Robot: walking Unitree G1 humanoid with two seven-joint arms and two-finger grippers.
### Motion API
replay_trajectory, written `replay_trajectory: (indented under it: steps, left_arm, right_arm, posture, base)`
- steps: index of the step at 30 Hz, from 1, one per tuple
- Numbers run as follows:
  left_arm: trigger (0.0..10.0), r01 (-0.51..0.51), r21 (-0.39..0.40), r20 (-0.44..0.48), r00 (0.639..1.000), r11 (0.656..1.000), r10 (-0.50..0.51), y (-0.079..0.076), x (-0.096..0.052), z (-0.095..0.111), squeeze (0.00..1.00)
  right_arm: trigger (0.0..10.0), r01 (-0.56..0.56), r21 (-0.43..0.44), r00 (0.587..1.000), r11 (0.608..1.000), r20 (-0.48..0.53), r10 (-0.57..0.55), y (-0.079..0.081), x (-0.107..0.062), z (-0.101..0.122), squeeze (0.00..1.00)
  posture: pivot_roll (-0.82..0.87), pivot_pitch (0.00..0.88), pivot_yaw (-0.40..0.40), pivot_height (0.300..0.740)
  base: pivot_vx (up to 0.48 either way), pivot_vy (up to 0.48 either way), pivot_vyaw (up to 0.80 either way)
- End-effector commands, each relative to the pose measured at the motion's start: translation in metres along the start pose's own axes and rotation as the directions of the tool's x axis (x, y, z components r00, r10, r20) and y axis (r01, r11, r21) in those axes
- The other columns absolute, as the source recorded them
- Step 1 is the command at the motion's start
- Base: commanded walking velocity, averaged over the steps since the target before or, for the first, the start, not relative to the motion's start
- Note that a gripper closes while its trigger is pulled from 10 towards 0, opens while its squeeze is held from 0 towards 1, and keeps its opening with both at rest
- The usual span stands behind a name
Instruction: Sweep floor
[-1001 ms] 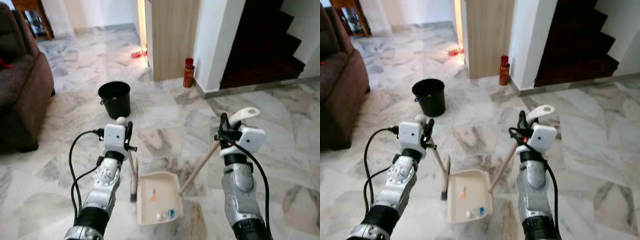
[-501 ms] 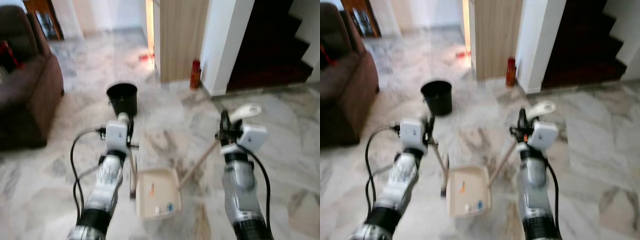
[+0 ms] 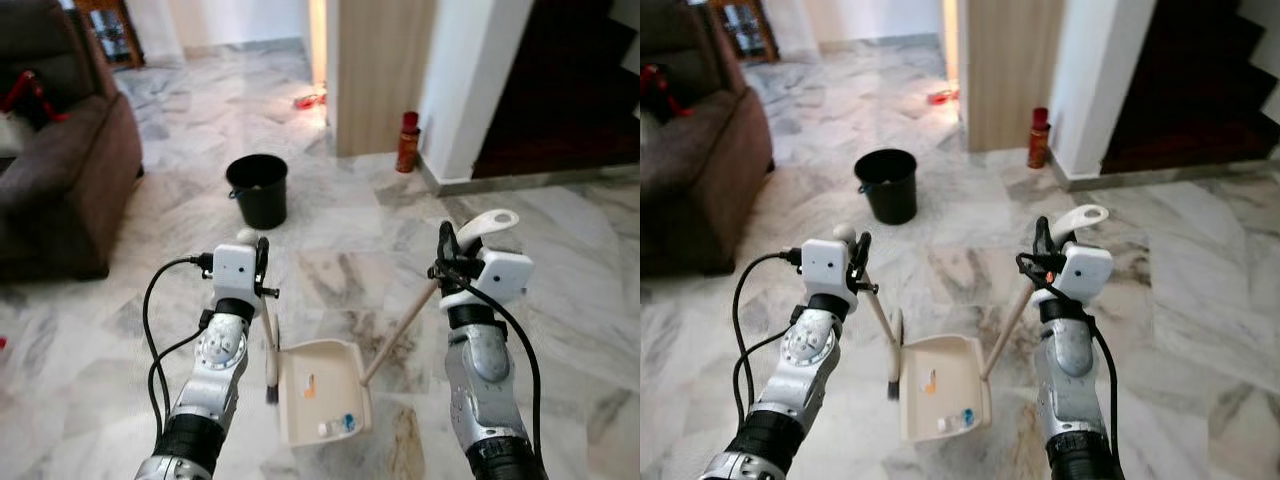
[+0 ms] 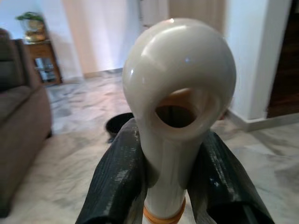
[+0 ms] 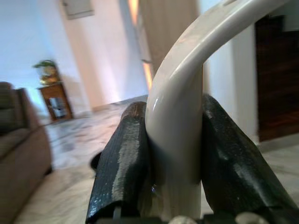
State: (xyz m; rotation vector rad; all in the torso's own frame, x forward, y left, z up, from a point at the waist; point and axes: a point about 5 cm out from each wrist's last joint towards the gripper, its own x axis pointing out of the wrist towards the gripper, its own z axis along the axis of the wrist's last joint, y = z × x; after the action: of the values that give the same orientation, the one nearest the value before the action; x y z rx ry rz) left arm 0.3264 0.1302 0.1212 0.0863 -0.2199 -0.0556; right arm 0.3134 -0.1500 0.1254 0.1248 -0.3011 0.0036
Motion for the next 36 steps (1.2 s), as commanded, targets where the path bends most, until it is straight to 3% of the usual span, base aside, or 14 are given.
replay_trajectory:
  steps: [1, 36]
  left_arm:
    - [10.0, -0.005, 0.006, 0.060, 0.998, 1.000, 0.005, 0.000, 0.004, 0.013, 0.00]
    - [10.0, -0.033, 0.002, 0.055, 0.998, 0.999, 0.033, 0.001, 0.003, 0.014, 0.00]
  right_arm:
    - [10.0, -0.001, 0.030, 0.997, 1.000, 0.075, -0.002, 0.002, 0.007, 0.016, 0.00]
    - [10.0, -0.055, 0.066, 0.996, 0.996, 0.071, 0.050, 0.013, 0.010, 0.019, 0.00]
  posture:
    - [0.04, 0.000, 0.052, 0.740]
    - [0.05, 0.000, 0.041, 0.740]
  base:
    - [0.349, 0.000, 0.49]
    - [0.370, 0.000, 0.09]
